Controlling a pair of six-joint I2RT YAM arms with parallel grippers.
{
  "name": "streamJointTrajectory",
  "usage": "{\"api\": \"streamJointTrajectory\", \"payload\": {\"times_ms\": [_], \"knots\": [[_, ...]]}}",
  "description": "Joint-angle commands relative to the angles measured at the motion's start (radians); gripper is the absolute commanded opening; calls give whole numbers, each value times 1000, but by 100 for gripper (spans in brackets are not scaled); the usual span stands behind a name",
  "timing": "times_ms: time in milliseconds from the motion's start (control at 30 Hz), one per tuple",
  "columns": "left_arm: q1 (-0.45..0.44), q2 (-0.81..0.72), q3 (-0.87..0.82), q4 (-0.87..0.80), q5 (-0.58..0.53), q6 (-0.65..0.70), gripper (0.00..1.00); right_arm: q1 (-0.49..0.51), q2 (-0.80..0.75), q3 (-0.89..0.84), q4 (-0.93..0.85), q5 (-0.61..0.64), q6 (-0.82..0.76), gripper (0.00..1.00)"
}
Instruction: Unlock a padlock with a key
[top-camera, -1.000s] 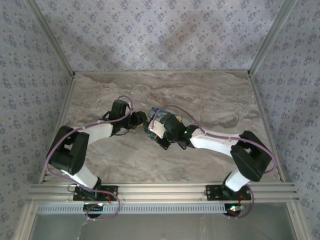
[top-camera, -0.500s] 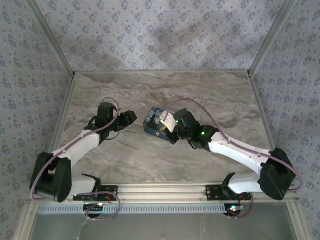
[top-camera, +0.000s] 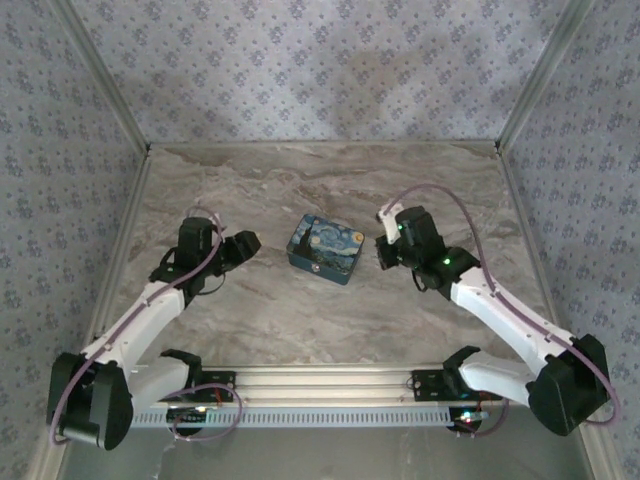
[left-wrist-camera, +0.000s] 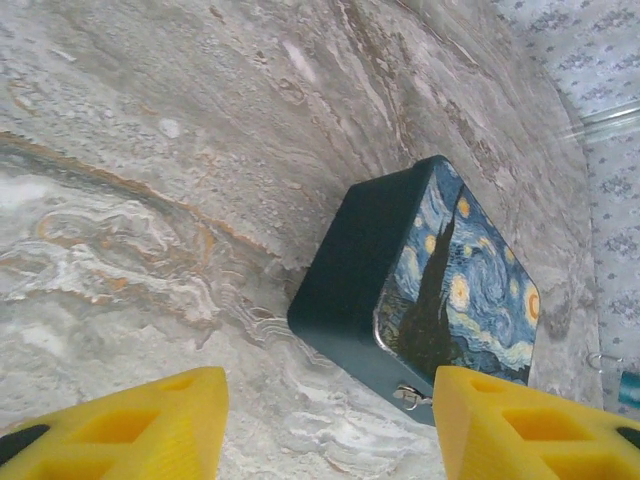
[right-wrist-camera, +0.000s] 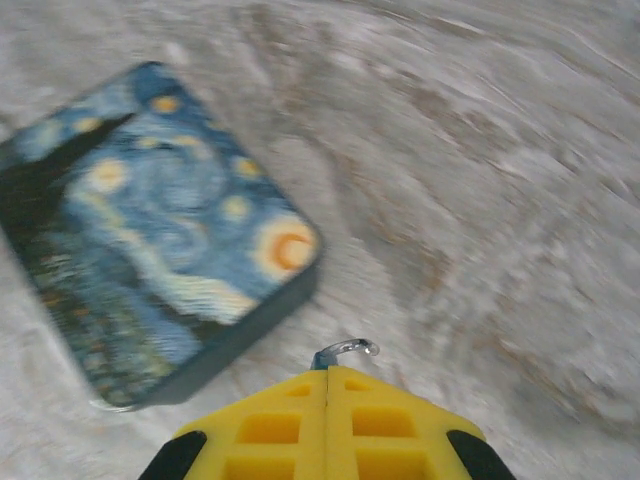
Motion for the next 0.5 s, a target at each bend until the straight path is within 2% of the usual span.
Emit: {"api": "streamJointTrajectory", "payload": {"times_ms": [0,200,400,467], "knots": [[10,-26,-9,-32,-13,18,56,-71,8,-11,-60,85,122,0],[11,-31,-18,-27,-7,4,57,-196,125,19,-123,204,226,0],[11,-37,-38,-13,-10,-11,57,-206,257,50,-127,327,243,0],[11,-35,-38,-13,-11,-14,57,-202,300,56,-118,331,245,0]]}}
